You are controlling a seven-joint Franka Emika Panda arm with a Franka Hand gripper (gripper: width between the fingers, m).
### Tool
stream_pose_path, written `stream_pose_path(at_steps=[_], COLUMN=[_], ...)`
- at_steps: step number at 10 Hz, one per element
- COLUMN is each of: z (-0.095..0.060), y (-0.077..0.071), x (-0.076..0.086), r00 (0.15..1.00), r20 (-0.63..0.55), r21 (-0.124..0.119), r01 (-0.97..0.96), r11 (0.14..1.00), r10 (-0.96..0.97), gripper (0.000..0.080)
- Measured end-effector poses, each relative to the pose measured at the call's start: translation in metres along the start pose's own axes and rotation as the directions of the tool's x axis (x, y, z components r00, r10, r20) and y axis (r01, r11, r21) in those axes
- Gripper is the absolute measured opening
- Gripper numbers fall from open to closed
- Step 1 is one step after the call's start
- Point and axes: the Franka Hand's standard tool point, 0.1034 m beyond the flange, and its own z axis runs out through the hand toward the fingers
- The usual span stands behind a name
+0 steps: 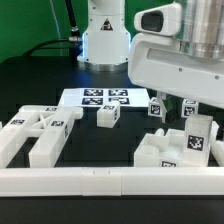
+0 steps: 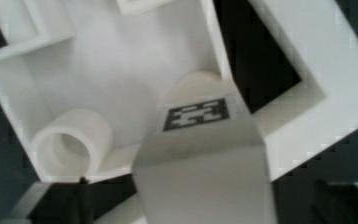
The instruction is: Assemble chair
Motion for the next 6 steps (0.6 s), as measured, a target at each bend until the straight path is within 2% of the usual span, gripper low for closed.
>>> stream_pose_path(at_steps=[2, 3, 4, 6], z=[-0.01, -0.019, -0.029, -0.024], y=[0.013, 0.028, 0.038, 0.035], x=[-0.01, -0.014, -0.01, -0.013], r00=[0.994, 0.992, 0.993, 0.992], r20=[0.004, 0.008, 0.007, 0.01], r21=[0.003, 0.003, 0.003, 0.0], r01=[0.105, 0.127, 0.12, 0.128], r11=[0.994, 0.992, 0.993, 0.992], r10=[-0.105, -0.127, -0.12, -0.128], gripper=[0.0644, 0.0644, 0.0649, 0.0649])
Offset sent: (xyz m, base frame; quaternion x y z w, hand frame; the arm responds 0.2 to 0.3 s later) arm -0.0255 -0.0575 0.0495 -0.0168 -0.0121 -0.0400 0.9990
